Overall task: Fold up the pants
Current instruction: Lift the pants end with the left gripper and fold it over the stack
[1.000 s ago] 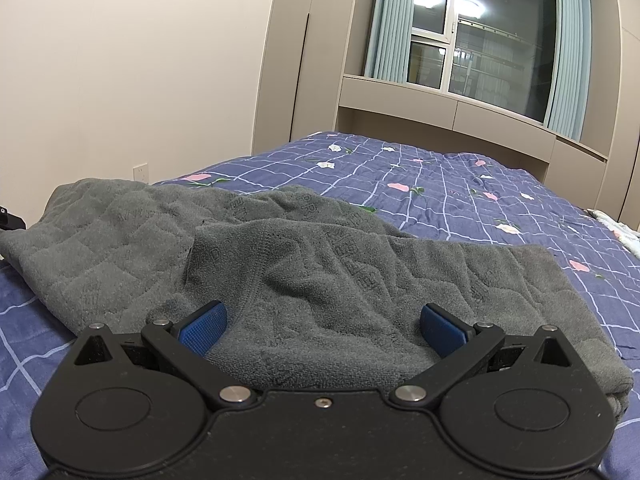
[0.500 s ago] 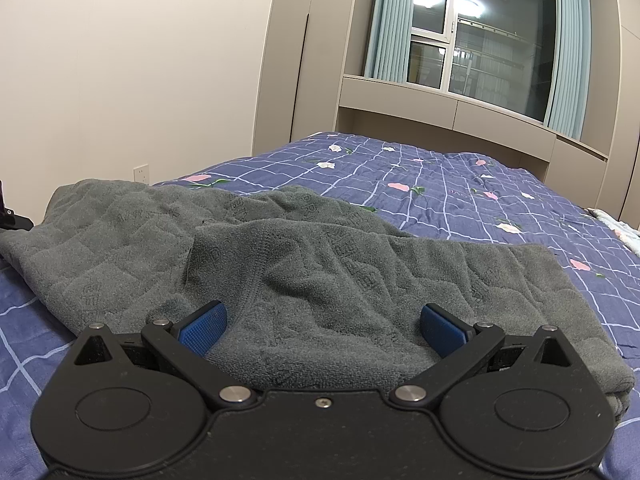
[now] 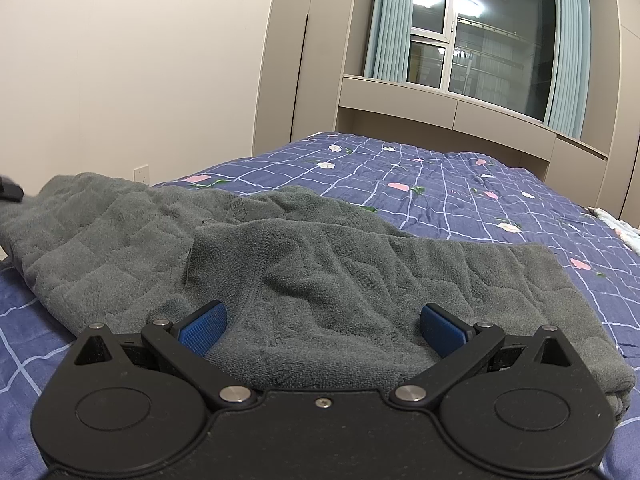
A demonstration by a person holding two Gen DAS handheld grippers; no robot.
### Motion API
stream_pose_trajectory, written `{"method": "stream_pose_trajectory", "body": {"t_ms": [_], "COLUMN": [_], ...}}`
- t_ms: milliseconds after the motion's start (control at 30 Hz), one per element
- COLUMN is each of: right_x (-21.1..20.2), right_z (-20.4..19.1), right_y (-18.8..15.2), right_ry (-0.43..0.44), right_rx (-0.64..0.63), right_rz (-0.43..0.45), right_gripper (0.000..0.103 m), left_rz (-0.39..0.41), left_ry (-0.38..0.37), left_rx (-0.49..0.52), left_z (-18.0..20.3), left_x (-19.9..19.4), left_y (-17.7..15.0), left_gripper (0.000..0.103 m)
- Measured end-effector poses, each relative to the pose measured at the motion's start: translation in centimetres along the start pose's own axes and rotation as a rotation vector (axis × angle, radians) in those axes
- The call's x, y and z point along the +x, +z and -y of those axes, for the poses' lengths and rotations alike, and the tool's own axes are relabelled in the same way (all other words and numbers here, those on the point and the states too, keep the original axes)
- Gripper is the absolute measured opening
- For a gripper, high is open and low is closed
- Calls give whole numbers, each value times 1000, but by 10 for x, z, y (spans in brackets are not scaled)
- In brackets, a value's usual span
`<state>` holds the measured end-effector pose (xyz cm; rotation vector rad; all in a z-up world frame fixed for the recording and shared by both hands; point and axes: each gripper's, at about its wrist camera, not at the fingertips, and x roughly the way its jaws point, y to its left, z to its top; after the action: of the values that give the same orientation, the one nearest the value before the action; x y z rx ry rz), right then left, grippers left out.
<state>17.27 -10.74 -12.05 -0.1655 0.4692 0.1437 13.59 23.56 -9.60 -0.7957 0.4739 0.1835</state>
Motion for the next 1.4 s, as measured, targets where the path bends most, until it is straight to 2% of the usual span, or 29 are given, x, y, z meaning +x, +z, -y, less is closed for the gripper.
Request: {"method": "stream_pose_trajectory", "body": {"t_ms": [200,500,600,700,800,900,1100,1400], "right_x": [0,1,-7,-28,-43,-55,-77,-101], "right_z": [-1,-3,2,13,21,28,55,101], "right_y": [0,2,5,6,10,7,-11,-37], "right_ry": [2,9,14,4,2,-35,-103,-222], "right_rx": [3,21,52,115,124,92,135,183], "right_rz": [1,6,42,127,140,144,131,107], "right_gripper": [103,103,103,103,103,103,103,103], "left_rz": [18,49,54,64,79,82,51,-53], "left_ry": [14,-8,-9,-19,-53,-99,-191,-303], "left_rx": [96,225,270,306,347,414,534,754], "left_z": [36,95,116,137,162,189,243,311], "left_x": [-12,-31,-39,-47,-57,-65,-75,-77], "left_y": [6,2,-2,-6,-13,-25,-58,-137], "left_gripper": [13,12,11,11,11,11,11,12]}}
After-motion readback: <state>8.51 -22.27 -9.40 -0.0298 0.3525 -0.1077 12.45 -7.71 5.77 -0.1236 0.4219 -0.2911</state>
